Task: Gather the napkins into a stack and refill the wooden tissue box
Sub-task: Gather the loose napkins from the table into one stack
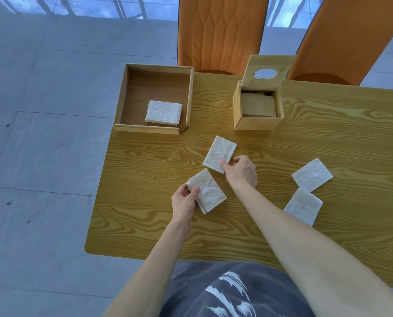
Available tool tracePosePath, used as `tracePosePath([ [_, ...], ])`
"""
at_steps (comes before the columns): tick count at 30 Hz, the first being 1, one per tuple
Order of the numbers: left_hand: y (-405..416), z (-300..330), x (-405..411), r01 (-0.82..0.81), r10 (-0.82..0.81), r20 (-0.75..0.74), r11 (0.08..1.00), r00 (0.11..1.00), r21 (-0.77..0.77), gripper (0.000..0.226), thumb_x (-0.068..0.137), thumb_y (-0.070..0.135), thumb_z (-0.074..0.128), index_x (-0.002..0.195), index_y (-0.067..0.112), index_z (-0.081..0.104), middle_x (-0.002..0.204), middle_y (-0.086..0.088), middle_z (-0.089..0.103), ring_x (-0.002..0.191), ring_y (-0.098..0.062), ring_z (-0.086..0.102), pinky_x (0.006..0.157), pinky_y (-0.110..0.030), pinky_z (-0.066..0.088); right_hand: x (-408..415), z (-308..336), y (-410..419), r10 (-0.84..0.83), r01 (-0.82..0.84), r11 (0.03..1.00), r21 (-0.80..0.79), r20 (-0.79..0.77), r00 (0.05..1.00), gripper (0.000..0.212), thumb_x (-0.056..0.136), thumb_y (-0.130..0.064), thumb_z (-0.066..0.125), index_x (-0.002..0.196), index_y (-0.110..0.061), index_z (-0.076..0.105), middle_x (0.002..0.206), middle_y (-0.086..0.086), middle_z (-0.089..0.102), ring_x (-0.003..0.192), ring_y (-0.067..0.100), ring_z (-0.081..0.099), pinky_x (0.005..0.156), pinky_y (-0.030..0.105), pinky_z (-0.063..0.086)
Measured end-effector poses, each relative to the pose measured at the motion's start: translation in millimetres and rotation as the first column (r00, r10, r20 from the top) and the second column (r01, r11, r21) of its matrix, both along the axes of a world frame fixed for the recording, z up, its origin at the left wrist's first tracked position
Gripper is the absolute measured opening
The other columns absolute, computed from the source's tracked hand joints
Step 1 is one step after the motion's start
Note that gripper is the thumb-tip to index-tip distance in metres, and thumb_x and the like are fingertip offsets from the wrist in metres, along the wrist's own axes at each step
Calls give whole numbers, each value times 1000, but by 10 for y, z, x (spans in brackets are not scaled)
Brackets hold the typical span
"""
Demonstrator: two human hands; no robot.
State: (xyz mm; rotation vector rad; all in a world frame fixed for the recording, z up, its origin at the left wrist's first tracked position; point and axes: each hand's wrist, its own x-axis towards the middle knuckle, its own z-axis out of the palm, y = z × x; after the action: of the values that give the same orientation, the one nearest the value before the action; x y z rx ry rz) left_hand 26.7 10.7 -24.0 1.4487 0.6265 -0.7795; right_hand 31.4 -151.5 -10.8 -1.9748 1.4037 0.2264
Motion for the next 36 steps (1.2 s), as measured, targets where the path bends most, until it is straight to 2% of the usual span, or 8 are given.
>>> tracePosePath([
  [5,73,16,47,-15,15,1,1000,1000,13,14,93,13,65,107,12,67,106,-11,74,101,-26,71,94,-43,56,169,-2,114,-48,46,999,-26,-66,997,53,82,-48,72,121,-15,60,127,8,55,113,28,58,84,40,46],
  [12,68,24,83,-15,15,-13,1000,1000,-10,14,95,12,62,108,12,68,104,-9,74,96,-23,72,91,-42,57,153,-19,56,-100,100,995,28,23,995,22,86,-34,70,100,-17,66,96,-2,63,83,20,58,71,32,48],
  [15,48,18,93,-4,4,-16,1000,1000,-15,13,96,12,60,106,14,69,102,-7,74,95,-21,72,91,-42,57,54,-21,-24,-93,91,995,25,97,991,10,90,-29,66,92,-19,66,93,0,68,81,20,60,68,31,48],
  [19,9,37,100,26,-27,-24,999,999,-22,12,99,15,57,97,22,67,97,-3,74,90,-18,71,88,-39,57,-132,-48,-157,-173,148,982,121,238,956,16,89,-25,69,102,-15,73,92,-3,69,86,20,68,76,38,59],
  [22,-19,52,96,56,-57,-33,998,998,-38,14,100,16,54,100,20,67,97,-4,74,89,-18,71,82,-36,59,-310,9,-243,-272,170,935,310,323,907,24,91,-21,70,113,-11,71,94,-1,71,73,14,67,67,31,60],
  [28,-84,80,64,127,-129,-37,990,991,-65,16,100,17,54,108,16,68,97,-5,74,85,-18,72,71,-31,58,-651,110,-230,-191,-50,826,562,361,913,18,90,-18,71,108,-13,71,94,1,74,78,12,64,62,25,52],
  [33,-126,107,59,163,-166,-36,984,985,-72,16,99,17,55,106,16,70,94,-3,75,83,-17,71,64,-28,57,-790,90,-179,-42,-188,794,578,360,932,6,91,-22,70,97,-24,71,84,-6,71,66,5,58,56,18,46],
  [36,-135,116,37,195,-199,-41,976,979,-96,19,99,18,57,112,12,69,97,-6,75,84,-19,71,66,-30,57,-839,42,-155,-10,-214,787,579,358,934,11,91,-22,71,101,-18,72,83,-4,70,64,6,54,51,17,42],
])
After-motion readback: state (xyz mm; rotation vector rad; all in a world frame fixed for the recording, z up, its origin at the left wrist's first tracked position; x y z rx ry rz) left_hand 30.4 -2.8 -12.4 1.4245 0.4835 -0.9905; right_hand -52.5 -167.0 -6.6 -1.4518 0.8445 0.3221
